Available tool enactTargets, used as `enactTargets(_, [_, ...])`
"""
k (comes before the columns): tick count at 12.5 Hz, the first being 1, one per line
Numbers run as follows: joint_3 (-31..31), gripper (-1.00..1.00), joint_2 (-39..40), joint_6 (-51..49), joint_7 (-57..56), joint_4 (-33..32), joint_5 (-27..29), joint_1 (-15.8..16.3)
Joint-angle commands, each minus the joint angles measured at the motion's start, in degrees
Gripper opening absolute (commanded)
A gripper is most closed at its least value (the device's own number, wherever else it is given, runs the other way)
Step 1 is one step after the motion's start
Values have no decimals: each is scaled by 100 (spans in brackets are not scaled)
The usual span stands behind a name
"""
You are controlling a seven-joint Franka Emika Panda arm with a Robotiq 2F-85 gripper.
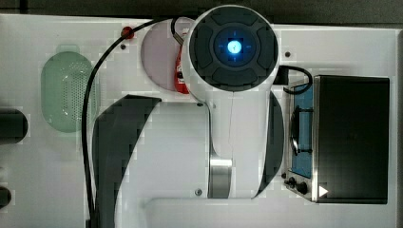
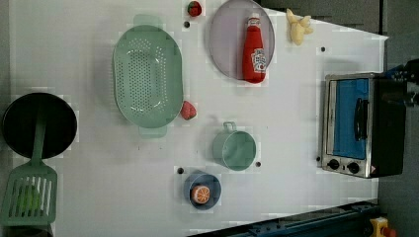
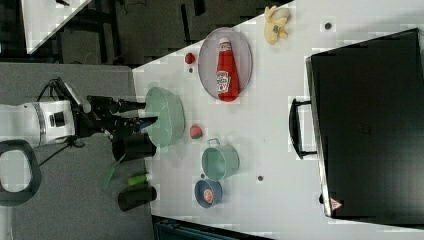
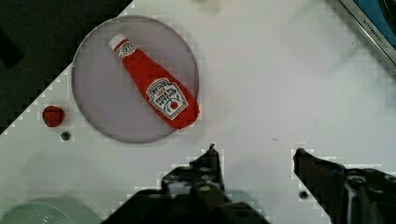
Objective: Pick ketchup from plate and place it on table.
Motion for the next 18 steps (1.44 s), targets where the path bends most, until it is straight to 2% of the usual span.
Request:
enactTargets(1, [360,60,-989,-948,200,-437,101,-535])
enactTargets(3, [361,99,-989,-947,200,-440,101,-535])
enactTargets(6, [390,100,-933,-869,50,-440,101,-518])
enactTargets(9, [437,100,-681,-680,-579,-437,101,-511])
enactTargets(14, [469,100,17,-210,-1725,-423,101,-451])
enactTargets(18, [589,100,712,251,-1916,-376,98,-387])
